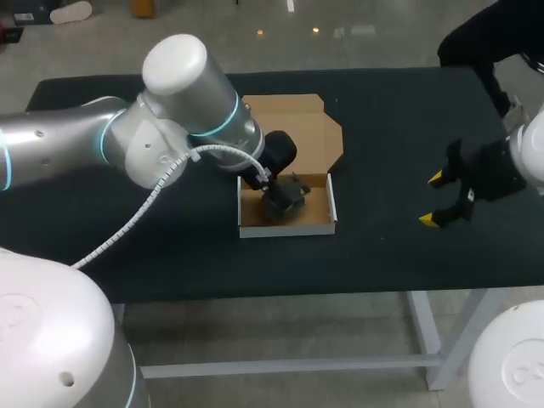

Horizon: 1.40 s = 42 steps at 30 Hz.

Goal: Assemble the packaging by folding the flat box into shape, placing the metal phone stand inside, and closing the box properly

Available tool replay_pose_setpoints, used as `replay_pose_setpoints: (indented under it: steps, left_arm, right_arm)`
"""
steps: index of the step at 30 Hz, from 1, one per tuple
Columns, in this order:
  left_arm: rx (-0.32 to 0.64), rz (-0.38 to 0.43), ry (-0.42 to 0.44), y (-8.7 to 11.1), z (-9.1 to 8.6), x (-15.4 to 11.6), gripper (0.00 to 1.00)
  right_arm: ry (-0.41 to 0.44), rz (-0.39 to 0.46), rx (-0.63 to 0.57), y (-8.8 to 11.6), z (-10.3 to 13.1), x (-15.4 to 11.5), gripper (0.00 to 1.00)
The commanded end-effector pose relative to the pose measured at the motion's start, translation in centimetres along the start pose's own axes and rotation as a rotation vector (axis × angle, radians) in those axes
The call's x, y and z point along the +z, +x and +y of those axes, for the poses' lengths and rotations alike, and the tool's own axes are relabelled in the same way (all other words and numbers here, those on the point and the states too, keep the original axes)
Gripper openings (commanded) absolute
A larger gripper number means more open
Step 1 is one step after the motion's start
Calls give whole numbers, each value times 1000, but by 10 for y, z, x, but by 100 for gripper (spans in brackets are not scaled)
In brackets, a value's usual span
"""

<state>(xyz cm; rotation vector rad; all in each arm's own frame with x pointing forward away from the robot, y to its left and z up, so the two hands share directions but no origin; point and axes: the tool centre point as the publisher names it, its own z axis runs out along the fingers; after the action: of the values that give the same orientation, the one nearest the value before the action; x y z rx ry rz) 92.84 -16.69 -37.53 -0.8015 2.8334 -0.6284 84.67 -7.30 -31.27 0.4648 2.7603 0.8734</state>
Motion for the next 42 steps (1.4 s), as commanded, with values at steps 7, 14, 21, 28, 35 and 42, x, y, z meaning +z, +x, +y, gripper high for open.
replay_pose_setpoints:
  steps: [7,14,21,28,35,42]
  left_arm:
    - [-5,-10,-24,-3,-3,16,0]
    - [-14,-8,-39,-6,-1,20,0]
    - [-16,-10,-52,-7,3,24,0]
    - [-18,-16,-62,-6,4,28,0]
    - [-25,-24,-62,-6,3,27,42]
    - [-31,-34,-56,-6,3,20,100]
  right_arm:
    - [-6,2,-1,0,-1,-1,100]
    - [-6,2,-1,0,-1,-1,100]
    - [-6,2,-1,0,-1,-1,100]
    - [-6,2,-1,0,-1,-1,100]
    - [-6,2,-1,0,-1,-1,100]
    - [-6,2,-1,0,-1,-1,100]
